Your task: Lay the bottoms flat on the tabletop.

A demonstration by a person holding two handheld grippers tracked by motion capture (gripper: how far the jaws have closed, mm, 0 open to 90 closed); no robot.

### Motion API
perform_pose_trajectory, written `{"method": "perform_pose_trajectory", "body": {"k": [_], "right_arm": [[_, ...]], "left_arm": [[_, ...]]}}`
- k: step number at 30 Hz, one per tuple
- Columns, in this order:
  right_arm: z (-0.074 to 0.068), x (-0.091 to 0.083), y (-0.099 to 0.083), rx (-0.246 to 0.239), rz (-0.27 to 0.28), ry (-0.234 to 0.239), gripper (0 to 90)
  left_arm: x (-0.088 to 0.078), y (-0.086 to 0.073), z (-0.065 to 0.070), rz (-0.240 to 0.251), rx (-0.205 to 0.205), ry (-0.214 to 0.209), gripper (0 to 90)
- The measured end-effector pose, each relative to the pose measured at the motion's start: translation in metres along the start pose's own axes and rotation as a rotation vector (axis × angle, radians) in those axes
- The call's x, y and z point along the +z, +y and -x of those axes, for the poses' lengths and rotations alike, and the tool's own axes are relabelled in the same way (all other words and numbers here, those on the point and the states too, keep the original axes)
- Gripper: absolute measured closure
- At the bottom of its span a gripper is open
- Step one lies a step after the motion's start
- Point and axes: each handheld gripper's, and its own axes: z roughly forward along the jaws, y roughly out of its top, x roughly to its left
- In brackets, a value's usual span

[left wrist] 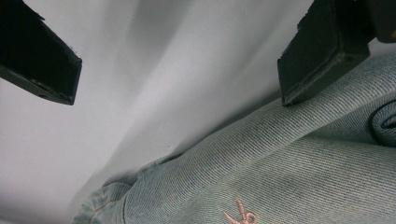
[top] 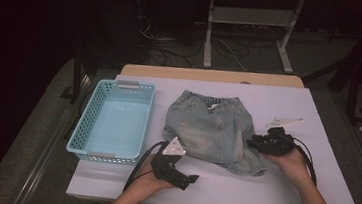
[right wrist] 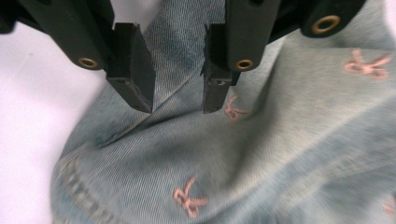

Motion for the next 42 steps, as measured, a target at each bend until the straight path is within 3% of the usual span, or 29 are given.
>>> {"method": "perform_pose_trajectory", "body": {"k": [4,10,15,27,33,38,42], "right_arm": [[-0.004,0.014,0.000,-0.023,-0.038,-0.018,60.4],[-0.005,0.014,0.000,-0.039,-0.063,-0.091,81.0],[-0.002,0.009,0.000,-0.039,-0.060,-0.094,84.4],[0.019,-0.038,-0.003,0.042,0.065,-0.138,85.1],[0.034,-0.053,-0.008,0.079,0.089,-0.161,85.2],[0.051,-0.053,-0.016,0.117,0.070,-0.185,85.2],[0.064,-0.038,-0.021,0.148,0.033,-0.187,84.9]], "left_arm": [[0.000,0.000,0.000,-0.001,0.000,-0.001,0.0],[0.001,0.000,0.000,-0.001,-0.001,-0.003,0.0],[0.000,0.000,0.001,0.000,0.002,-0.004,0.0],[-0.001,0.000,0.000,0.003,0.004,-0.003,0.0],[-0.001,0.000,0.000,0.004,0.000,-0.002,0.0],[-0.001,0.000,0.000,0.001,0.003,-0.002,0.0],[0.000,0.000,0.001,-0.001,0.003,-0.004,0.0]]}}
